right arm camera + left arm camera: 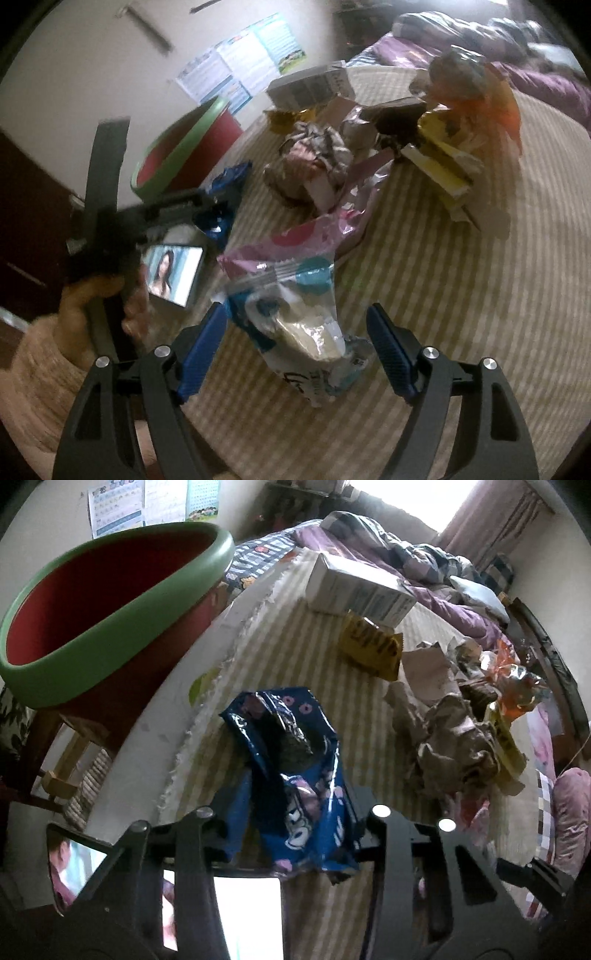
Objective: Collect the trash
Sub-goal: 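Grasp the blue wrapper with the left gripper while the right gripper grasps a clear snack bag, then carry both wrappers over the red bucket and open both grippers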
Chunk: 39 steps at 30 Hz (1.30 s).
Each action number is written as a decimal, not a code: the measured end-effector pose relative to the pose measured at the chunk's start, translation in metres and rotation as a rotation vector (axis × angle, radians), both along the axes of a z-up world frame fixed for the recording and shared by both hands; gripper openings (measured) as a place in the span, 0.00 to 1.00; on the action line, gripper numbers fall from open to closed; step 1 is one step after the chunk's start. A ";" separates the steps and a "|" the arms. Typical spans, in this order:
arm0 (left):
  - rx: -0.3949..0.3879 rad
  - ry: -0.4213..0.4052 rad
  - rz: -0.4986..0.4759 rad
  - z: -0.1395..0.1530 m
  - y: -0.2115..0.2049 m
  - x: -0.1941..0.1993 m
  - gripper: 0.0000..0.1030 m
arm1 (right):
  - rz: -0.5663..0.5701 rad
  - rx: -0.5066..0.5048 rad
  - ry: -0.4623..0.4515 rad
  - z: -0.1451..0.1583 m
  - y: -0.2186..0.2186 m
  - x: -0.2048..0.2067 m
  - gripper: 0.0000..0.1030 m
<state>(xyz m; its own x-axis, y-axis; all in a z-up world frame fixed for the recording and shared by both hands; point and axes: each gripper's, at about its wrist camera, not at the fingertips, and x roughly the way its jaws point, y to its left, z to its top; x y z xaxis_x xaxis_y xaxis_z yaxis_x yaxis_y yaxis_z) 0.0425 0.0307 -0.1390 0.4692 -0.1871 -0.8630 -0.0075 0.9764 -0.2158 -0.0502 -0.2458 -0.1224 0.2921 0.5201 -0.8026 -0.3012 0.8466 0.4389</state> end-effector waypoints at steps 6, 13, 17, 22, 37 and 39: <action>0.001 -0.047 0.005 0.014 -0.004 -0.008 0.24 | 0.061 -0.018 0.023 -0.013 0.006 0.002 0.46; 0.060 -0.168 -0.021 0.048 -0.013 -0.017 0.23 | -0.018 0.049 -0.028 0.006 -0.022 0.007 0.41; 0.058 -0.228 -0.020 0.068 -0.012 -0.017 0.23 | -0.104 0.081 -0.110 0.030 -0.037 0.015 0.41; 0.079 -0.303 -0.015 0.093 -0.005 -0.016 0.23 | -0.176 0.111 -0.175 0.054 -0.044 0.033 0.41; 0.129 -0.395 0.181 0.133 0.075 -0.023 0.23 | -0.095 0.188 -0.274 0.097 0.006 0.062 0.41; 0.134 -0.398 0.194 0.134 0.080 -0.026 0.23 | -0.083 0.193 -0.273 0.098 0.013 0.064 0.41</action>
